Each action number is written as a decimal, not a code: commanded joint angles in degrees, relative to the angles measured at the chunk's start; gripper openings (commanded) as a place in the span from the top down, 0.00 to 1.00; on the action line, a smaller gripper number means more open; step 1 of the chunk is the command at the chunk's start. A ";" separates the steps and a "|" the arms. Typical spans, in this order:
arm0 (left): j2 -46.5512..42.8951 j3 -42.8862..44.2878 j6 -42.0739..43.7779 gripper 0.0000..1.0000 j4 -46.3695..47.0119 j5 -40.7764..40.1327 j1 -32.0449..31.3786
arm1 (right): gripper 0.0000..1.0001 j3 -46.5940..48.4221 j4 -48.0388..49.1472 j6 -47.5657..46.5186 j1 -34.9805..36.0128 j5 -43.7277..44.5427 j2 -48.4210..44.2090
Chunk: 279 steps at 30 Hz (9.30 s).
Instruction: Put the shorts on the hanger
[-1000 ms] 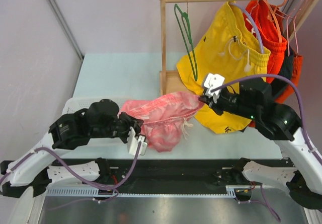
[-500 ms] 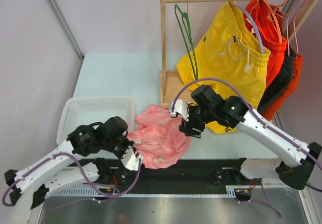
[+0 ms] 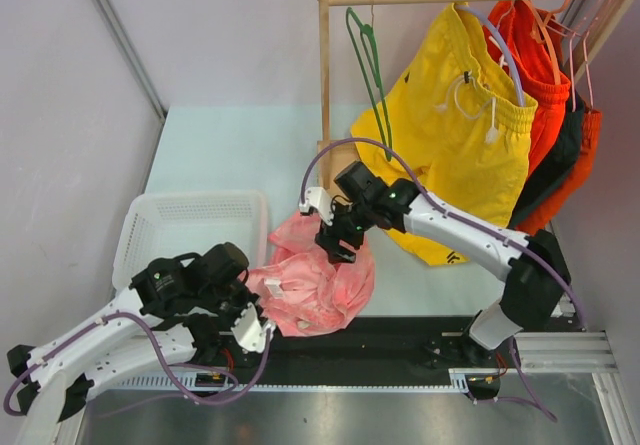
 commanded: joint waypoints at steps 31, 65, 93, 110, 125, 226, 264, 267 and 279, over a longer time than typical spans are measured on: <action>13.70 32.18 -5.44 1.00 0.22 0.49 6.33 | 1.00 5.55 -23.69 -6.92 -11.13 23.06 -25.44; 29.09 3.99 -3.58 0.68 18.33 13.33 16.88 | 0.61 -10.62 -5.60 -8.58 -13.68 19.46 -11.13; 27.95 42.31 -39.61 0.08 26.67 20.97 18.99 | 0.21 29.61 0.64 13.46 -17.89 14.34 -18.96; 26.02 37.05 -43.74 0.04 35.37 18.77 19.61 | 0.21 57.23 -0.15 10.57 -22.82 23.41 9.09; 25.31 35.02 -41.63 0.05 36.07 17.54 20.05 | 1.00 51.96 5.65 8.73 -23.61 20.34 8.22; 13.35 -11.65 -39.86 0.32 37.21 4.12 -13.95 | 1.00 -4.20 -34.87 -21.95 -9.29 2.06 -49.00; 23.64 7.33 -41.03 1.00 27.82 -4.09 2.11 | 1.00 -4.20 -30.39 -17.30 -14.65 -1.36 -55.51; 23.55 9.09 -38.91 1.00 27.82 -4.44 3.96 | 1.00 -4.20 -28.10 -14.67 -14.74 -4.26 -54.63; 29.88 18.49 -37.94 1.00 24.12 -1.27 12.14 | 1.00 -4.29 -29.58 -9.21 -14.74 -8.49 -49.71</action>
